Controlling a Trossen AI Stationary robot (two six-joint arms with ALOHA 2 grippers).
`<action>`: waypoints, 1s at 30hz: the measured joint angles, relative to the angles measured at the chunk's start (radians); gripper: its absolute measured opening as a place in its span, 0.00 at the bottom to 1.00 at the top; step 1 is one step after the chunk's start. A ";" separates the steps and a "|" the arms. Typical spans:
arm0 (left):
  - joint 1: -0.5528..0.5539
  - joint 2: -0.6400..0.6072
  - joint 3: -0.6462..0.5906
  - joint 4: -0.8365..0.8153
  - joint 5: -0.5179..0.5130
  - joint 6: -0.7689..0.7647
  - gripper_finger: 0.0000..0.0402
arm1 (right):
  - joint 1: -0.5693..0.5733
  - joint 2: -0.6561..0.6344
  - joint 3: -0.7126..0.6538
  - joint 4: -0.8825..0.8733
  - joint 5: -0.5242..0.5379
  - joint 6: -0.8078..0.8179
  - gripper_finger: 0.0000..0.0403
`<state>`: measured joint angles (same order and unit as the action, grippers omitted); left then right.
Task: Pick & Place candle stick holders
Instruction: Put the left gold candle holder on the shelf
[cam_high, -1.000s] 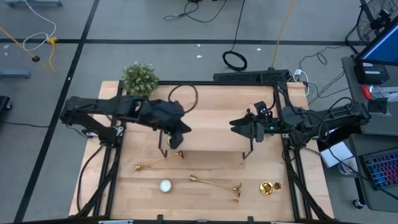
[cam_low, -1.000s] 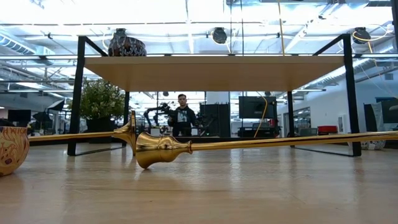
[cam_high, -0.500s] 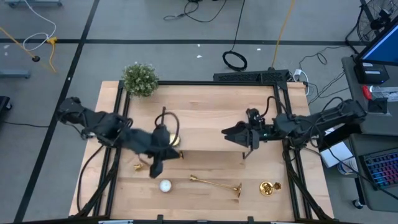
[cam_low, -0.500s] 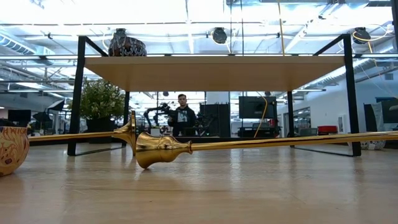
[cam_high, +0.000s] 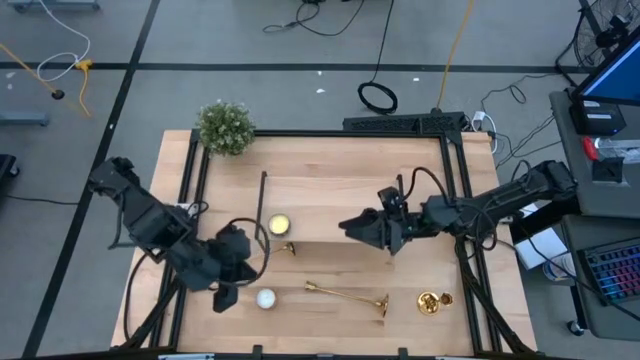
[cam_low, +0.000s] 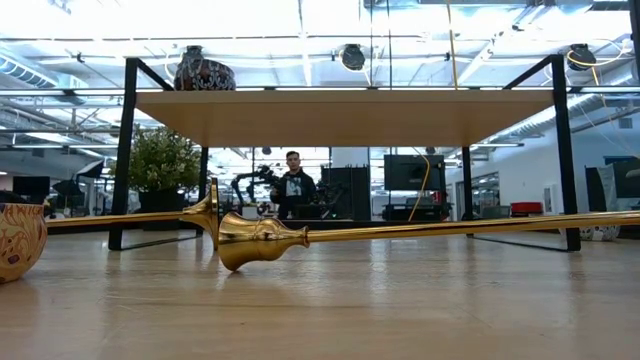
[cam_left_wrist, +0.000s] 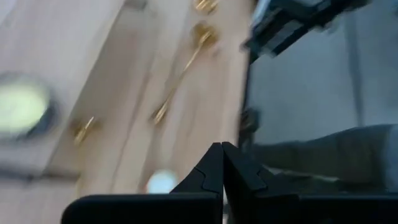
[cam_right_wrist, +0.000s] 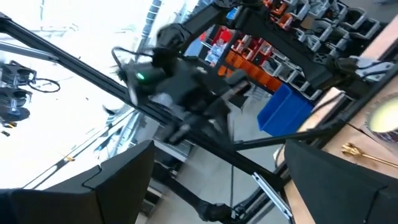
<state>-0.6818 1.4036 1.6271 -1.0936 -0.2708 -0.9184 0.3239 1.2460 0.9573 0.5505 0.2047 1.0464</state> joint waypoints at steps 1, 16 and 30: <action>-0.012 0.000 -0.003 -0.035 -0.005 -0.034 0.01 | 0.000 0.000 0.000 0.004 0.000 -0.001 0.89; -0.143 0.000 -0.259 -0.136 -0.037 -0.426 0.01 | -0.001 0.000 0.000 0.028 0.000 -0.011 0.89; -0.217 0.000 -0.388 0.065 -0.095 -0.718 0.02 | -0.001 0.000 0.000 0.036 0.002 -0.039 0.89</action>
<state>-0.8989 1.4040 1.2389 -1.0283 -0.3660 -1.6366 0.3225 1.2457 0.9569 0.5860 0.2069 1.0070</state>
